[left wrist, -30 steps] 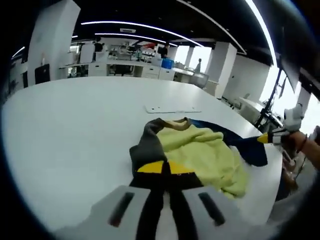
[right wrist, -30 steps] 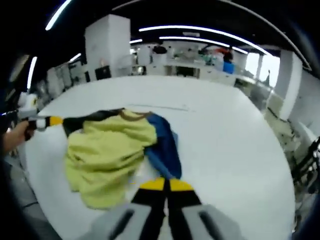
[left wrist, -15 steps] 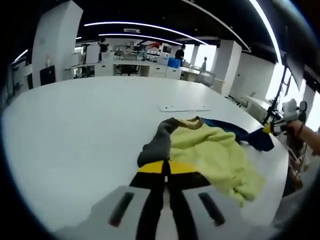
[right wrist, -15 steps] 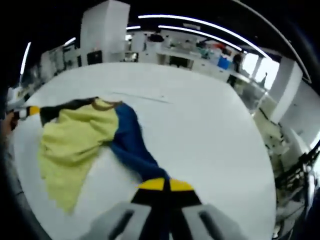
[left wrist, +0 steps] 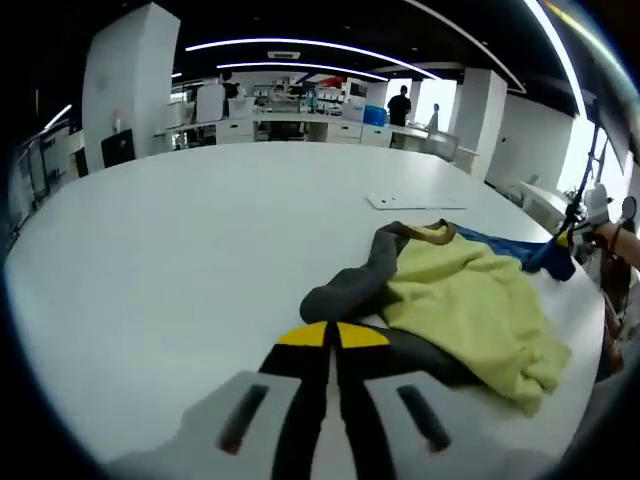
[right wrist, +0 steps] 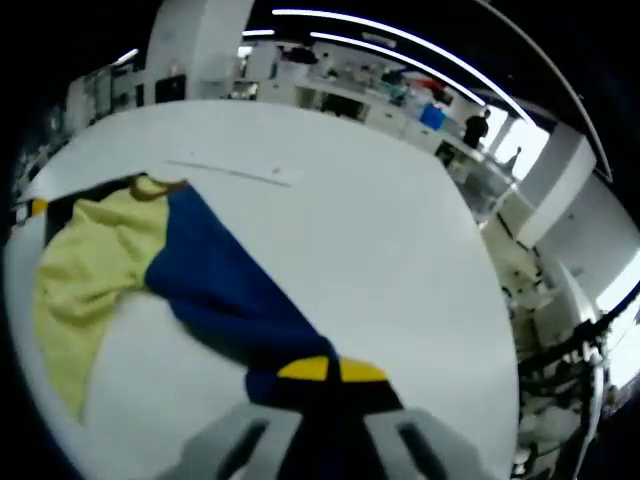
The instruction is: Fold the garment on the visible template until the final outline fits inside the template.
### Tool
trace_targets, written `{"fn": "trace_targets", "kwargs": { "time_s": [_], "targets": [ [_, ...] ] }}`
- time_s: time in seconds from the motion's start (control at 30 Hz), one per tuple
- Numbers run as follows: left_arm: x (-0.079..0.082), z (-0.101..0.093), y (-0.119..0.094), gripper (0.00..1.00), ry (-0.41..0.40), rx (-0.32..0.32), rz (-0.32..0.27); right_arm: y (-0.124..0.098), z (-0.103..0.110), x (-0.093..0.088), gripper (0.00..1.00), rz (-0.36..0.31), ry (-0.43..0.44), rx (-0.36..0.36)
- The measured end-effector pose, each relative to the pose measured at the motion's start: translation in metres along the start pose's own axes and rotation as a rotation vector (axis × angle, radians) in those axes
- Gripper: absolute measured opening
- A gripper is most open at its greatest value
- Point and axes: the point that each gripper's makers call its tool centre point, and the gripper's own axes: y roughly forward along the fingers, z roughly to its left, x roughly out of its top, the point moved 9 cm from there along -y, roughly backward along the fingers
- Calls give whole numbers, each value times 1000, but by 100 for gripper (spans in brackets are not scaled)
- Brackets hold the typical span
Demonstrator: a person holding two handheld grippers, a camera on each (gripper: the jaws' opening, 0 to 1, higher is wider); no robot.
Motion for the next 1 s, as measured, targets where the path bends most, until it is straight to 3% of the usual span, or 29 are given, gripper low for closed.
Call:
{"fn": "trace_targets", "kwargs": {
  "time_s": [0.1,0.3,0.6,0.73,0.83,1.0],
  "targets": [
    [-3,3,1,0,45,28,15,4,-6,-5,0,28,24,-18],
    [-7,15,11,0,54,33,41,20,-16,-5,0,55,31,-26],
    [-7,26,16,0,46,66,62,28,-13,-5,0,95,11,-27],
    [-6,28,17,0,36,63,61,36,-14,-1,0,91,15,-28],
    [-8,22,11,2,35,70,58,40,-14,5,0,37,86,-1],
    [-6,15,2,27,-22,38,1,31,-4,8,38,0,136,35]
  ]
}}
